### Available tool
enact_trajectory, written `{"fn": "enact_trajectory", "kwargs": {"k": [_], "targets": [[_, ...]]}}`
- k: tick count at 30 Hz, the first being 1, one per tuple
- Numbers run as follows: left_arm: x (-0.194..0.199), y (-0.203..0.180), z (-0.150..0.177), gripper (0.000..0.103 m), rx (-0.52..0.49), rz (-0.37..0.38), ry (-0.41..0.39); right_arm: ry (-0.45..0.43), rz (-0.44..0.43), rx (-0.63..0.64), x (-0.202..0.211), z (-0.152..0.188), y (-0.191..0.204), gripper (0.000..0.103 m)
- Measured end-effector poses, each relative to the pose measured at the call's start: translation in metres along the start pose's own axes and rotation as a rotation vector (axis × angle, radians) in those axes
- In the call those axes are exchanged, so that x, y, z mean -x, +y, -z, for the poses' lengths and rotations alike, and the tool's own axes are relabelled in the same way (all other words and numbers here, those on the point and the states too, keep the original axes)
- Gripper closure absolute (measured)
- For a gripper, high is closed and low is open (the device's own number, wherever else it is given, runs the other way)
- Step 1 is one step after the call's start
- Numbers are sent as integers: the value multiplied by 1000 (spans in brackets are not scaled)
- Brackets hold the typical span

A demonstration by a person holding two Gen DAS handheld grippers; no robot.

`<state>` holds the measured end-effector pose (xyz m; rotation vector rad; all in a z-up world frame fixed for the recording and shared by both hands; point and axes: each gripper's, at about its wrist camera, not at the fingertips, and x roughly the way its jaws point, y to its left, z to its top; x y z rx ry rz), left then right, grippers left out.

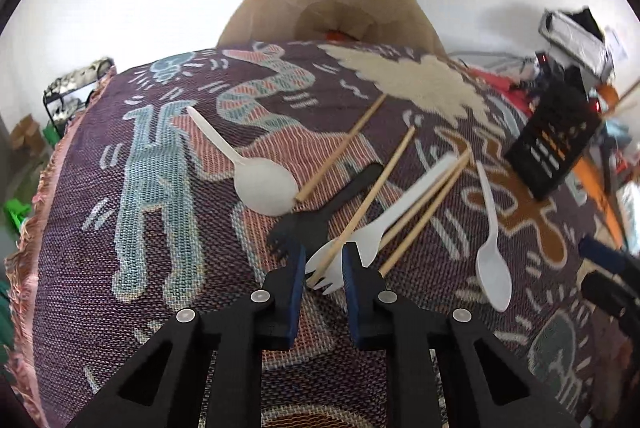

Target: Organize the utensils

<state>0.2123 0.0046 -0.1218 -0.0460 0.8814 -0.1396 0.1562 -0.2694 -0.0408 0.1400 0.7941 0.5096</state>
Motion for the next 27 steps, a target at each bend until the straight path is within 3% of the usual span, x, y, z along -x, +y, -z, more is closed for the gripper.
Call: {"fn": "enact_trajectory", "kwargs": {"k": [7, 9, 11, 19, 27], "targets": [[4, -1, 8, 83, -36, 17, 14, 3, -2, 7, -2, 1, 4, 38], [4, 0, 9, 97, -30, 23, 8, 3, -4, 11, -2, 1, 6, 38], [6, 2, 10, 97, -18, 39, 2, 5, -3, 16, -3, 1, 9, 38], [34, 7, 9, 99, 27, 104, -68, 17, 5, 40, -6, 1, 15, 38], [77, 22, 5, 100, 94, 145, -175, 57, 24, 181, -21, -2, 42, 38]]}}
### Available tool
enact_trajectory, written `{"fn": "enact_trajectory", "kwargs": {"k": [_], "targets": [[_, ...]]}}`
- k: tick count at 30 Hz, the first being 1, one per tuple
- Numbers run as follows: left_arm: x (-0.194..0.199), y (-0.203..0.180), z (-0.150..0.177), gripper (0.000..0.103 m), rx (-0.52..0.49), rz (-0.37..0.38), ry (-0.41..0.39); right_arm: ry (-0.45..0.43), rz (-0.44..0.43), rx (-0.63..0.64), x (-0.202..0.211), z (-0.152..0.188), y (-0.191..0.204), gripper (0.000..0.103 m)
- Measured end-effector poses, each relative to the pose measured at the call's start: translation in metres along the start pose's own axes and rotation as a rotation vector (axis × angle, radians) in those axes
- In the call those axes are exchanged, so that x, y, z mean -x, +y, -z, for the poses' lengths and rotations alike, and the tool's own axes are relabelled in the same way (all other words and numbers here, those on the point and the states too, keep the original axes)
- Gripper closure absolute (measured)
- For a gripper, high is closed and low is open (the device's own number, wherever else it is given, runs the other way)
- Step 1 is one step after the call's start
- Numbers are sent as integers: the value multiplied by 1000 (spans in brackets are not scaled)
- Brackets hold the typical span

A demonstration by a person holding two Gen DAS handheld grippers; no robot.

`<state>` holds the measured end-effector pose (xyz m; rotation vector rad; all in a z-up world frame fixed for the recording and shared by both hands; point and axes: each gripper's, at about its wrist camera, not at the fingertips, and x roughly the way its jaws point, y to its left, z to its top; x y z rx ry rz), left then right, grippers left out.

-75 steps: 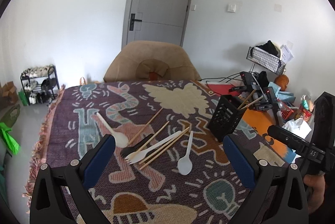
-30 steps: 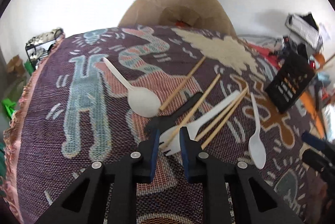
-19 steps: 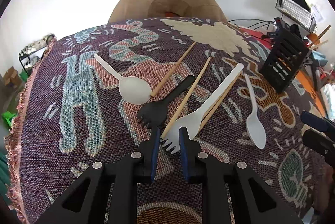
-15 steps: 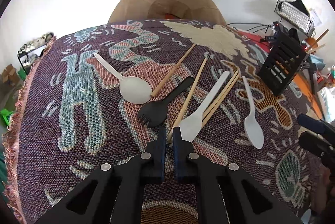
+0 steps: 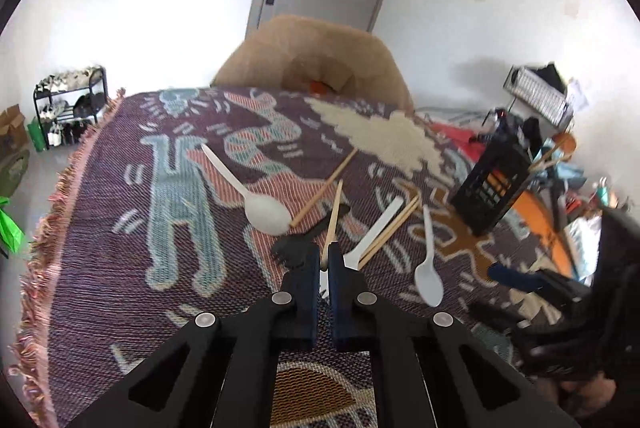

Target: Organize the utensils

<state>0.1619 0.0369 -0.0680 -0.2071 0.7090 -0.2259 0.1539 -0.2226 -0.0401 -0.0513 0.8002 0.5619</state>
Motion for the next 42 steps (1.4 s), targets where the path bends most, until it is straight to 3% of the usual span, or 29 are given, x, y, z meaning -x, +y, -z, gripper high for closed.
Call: {"fn": "enact_trajectory", "kwargs": {"k": [2, 4, 8, 11, 14, 15, 21, 30, 42], "targets": [[11, 3, -3, 100, 10, 4, -28, 29, 19, 68, -9, -4, 12, 38], [23, 5, -7, 100, 18, 0, -58, 68, 49, 124, -20, -6, 22, 51], [40, 13, -9, 100, 34, -5, -98, 128, 96, 225, -39, -7, 37, 54], [50, 18, -9, 100, 51, -5, -119, 162, 155, 298, -51, -5, 45, 63], [58, 23, -9, 100, 54, -1, -135, 177, 217, 371, -57, -2, 51, 82], [61, 23, -9, 100, 51, 0, -140, 179, 234, 385, -58, -2, 52, 96], [74, 23, -12, 100, 59, 10, -174, 113, 204, 362, -23, -18, 50, 99], [94, 8, -15, 100, 40, 40, -225, -28, 29, 98, 62, -63, 7, 99], [118, -22, -27, 100, -3, 68, -286, -175, -132, -92, 153, -91, -29, 99]]}}
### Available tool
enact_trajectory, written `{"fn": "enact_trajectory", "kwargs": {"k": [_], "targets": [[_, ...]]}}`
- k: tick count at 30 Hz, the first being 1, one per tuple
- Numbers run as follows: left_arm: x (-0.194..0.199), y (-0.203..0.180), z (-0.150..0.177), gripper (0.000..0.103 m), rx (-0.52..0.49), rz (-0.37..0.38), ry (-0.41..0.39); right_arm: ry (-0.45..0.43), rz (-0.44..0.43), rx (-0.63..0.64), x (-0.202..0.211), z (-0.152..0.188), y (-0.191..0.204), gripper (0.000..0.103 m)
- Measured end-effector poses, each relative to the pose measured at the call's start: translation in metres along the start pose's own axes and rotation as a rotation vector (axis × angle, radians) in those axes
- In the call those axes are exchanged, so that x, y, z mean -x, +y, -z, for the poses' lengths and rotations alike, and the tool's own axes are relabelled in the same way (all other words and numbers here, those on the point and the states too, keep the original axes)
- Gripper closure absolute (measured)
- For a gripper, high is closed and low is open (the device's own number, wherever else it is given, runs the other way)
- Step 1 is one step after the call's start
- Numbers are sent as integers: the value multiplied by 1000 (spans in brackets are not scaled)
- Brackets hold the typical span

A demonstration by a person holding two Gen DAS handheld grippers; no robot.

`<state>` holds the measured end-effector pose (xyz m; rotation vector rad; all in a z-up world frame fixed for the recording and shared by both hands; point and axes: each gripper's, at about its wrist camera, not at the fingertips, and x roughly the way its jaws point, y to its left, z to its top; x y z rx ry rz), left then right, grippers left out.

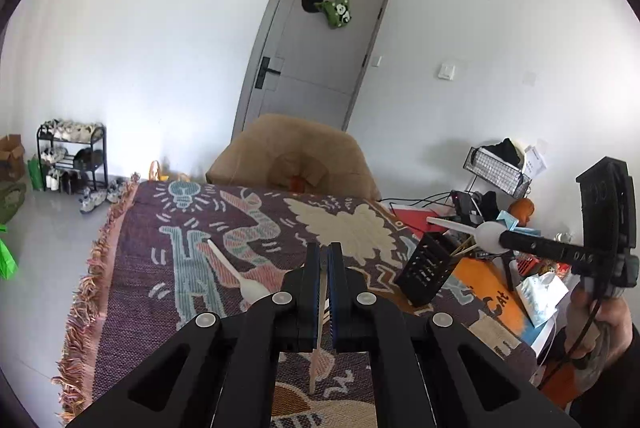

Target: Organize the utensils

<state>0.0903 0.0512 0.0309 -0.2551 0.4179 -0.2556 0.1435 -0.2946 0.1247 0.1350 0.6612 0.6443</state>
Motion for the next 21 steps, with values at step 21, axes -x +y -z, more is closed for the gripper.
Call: {"fn": "enact_trajectory", "kwargs": {"k": [21], "targets": [[-20, -68, -42, 100, -117, 68, -54, 47, -141, -399, 37, -43, -100, 99]]}}
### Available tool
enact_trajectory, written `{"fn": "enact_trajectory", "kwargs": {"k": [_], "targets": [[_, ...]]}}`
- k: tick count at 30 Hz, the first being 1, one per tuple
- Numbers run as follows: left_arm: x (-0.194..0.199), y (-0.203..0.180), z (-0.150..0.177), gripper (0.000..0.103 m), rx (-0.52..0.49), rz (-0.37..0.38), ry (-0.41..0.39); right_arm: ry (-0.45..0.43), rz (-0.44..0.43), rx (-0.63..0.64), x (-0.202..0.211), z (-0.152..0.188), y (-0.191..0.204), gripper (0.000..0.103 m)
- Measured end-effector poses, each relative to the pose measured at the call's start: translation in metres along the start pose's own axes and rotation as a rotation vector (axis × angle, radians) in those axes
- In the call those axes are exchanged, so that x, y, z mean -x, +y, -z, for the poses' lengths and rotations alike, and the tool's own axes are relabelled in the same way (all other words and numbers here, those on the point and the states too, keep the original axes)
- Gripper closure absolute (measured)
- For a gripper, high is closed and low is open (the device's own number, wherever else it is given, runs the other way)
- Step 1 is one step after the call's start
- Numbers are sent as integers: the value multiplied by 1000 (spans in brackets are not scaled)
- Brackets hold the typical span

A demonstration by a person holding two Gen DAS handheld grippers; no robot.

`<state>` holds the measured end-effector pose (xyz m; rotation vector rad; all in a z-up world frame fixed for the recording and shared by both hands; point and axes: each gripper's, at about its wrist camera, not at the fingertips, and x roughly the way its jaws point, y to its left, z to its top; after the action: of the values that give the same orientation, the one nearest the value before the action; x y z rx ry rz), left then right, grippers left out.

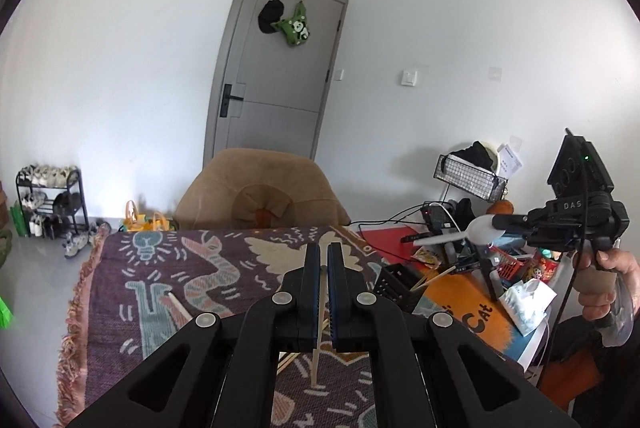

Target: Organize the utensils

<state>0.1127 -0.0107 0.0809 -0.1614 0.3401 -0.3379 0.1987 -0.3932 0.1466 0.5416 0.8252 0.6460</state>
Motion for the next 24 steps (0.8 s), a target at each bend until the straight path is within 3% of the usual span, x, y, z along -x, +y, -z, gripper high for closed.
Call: {"fn": "enact_trajectory", "kwargs": {"k": [13, 17, 18, 19, 21, 24], "targets": [[-57, -33, -29, 100, -24, 76, -16, 174, 12, -154, -41, -19, -48, 98], [-70, -41, -35, 100, -21, 94, -20, 192, 27, -170, -52, -27, -58, 97], [-74, -42, -37, 100, -17, 98, -20, 189, 17, -176, -54, -30, -61, 89], [-78, -45, -39, 100, -14, 104, -19, 184, 18, -183, -54, -31, -64, 67], [-86, -49, -43, 100, -12, 109, -19, 149, 10, -187, -50, -34, -68, 35], [-95, -55, -49, 100, -14, 116, -25, 114, -42, -178, -44, -34, -71, 32]]}}
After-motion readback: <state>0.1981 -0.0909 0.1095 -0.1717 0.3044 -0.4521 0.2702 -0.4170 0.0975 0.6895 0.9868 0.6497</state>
